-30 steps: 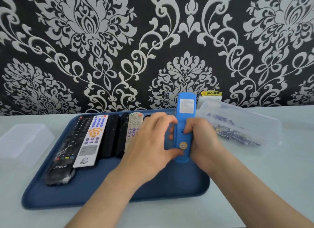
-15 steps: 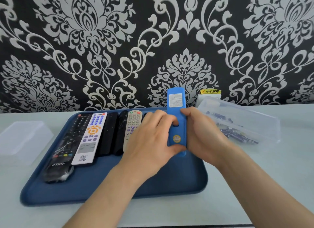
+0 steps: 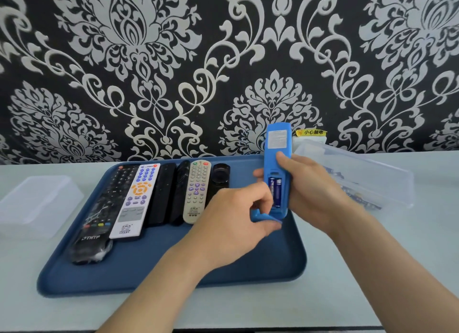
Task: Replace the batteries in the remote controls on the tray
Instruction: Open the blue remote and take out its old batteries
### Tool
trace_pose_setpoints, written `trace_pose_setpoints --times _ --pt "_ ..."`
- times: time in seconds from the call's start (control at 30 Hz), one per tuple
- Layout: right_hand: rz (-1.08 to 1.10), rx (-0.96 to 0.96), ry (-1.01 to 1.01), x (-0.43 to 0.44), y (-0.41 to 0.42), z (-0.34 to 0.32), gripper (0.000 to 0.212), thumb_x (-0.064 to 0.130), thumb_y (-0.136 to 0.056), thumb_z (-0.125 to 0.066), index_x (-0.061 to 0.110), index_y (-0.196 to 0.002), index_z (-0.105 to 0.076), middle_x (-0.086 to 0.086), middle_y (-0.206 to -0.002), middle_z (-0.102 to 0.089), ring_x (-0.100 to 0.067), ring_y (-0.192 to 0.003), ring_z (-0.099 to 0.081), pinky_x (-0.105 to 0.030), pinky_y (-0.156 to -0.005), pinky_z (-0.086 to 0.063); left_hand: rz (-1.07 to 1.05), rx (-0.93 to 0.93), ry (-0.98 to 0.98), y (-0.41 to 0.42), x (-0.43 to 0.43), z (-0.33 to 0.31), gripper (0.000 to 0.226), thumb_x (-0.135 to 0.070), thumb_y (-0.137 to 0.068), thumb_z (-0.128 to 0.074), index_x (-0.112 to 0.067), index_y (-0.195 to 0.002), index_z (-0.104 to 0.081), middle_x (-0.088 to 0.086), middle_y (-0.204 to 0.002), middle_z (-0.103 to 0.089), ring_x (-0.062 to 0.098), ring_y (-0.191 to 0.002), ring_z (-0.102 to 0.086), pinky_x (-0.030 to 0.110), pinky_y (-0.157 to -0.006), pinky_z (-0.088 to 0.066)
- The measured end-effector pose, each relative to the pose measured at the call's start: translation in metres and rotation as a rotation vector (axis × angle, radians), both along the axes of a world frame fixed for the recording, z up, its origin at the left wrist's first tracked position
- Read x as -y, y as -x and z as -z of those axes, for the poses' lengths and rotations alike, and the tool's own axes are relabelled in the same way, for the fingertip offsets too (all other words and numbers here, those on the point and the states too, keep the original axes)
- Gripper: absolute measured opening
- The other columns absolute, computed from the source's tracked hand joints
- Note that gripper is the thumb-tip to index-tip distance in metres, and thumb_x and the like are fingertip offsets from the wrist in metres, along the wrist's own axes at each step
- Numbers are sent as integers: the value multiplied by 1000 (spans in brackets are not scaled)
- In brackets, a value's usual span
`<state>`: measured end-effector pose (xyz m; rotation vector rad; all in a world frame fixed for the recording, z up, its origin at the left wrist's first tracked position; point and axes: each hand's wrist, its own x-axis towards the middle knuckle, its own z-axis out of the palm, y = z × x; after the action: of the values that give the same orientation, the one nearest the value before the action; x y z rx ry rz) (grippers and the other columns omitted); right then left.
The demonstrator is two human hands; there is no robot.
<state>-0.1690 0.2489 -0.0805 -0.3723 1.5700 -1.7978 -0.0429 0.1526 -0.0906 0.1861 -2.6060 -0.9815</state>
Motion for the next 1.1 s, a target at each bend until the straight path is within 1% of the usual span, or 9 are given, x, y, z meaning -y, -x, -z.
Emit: trace_pose_setpoints --times 0.03,0.17,0.3,0.37,0.43,0.57,0.77,0.87,1.1 --pt "12 -18 -4 -2 3 0 30 29 -105 -42 8 -122 -56 -15 -98 -75 -24 -83 -70 -43 -84 -58 15 40 -16 -2 3 -2 35 -26 -75 -79 -22 -71 -45 -5 -67 -53 12 -57 -43 24 -56 -38" --pt "35 -73 -22 -5 7 0 28 34 -104 -43 15 -117 -60 -6 -82 -77 -12 -63 -68 -23 -57 -54 49 267 -36 -6 12 -5 22 -32 -78 -76 -33 -83 -54 -9 -68 -62 6 -56 -47 21 -57 -41" --pt "25 82 32 -3 4 3 35 38 -105 -41 13 -117 -61 -7 -75 -74 -14 -60 -67 -26 -57 -56 152 421 -112 -4 13 2 10 -38 -88 -65 -32 -96 -67 -12 -76 -71 2 -69 -63 24 -73 -52" --pt "3 233 71 -3 2 2 41 42 -104 -41 10 -119 -62 -10 -78 -72 -19 -67 -70 -32 -62 -58 101 340 -56 -3 14 4 8 -34 -88 -65 -30 -91 -71 -15 -79 -71 -1 -75 -64 25 -76 -52" --pt "-18 356 127 -8 2 0 46 45 -103 -41 8 -118 -63 -11 -81 -71 -23 -72 -72 -35 -65 -61 -9 125 -41 -3 15 3 2 -26 -86 -69 -28 -84 -69 -13 -76 -68 4 -73 -63 27 -71 -52" --pt "-57 367 153 -17 -3 5 49 47 -102 -39 6 -113 -64 -11 -84 -69 -23 -72 -70 -34 -63 -59 -54 -213 -23 -4 7 -6 15 -25 -75 -72 -26 -85 -61 -9 -83 -63 14 -82 -58 23 -67 -48" --pt "-128 328 168 -12 -11 6 40 40 -102 -43 9 -118 -64 -11 -78 -63 -22 -67 -64 -36 -67 -56 13 -199 231 0 -7 -3 26 -21 -73 -74 -19 -90 -54 -14 -90 -56 7 -86 -49 19 -73 -40" --pt "-134 318 165 -13 -9 7 44 42 -103 -42 9 -124 -61 -13 -78 -63 -24 -68 -62 -36 -63 -56 27 -181 265 -1 -7 -6 24 -22 -75 -72 -18 -92 -55 -14 -90 -55 5 -88 -48 17 -75 -41" --pt "-105 287 176 -15 -10 6 43 44 -104 -40 16 -130 -61 -16 -96 -60 -24 -78 -60 -43 -79 -57 15 -172 271 -1 -9 -7 21 -21 -75 -71 -18 -90 -56 -11 -91 -59 -3 -86 -49 13 -73 -41"
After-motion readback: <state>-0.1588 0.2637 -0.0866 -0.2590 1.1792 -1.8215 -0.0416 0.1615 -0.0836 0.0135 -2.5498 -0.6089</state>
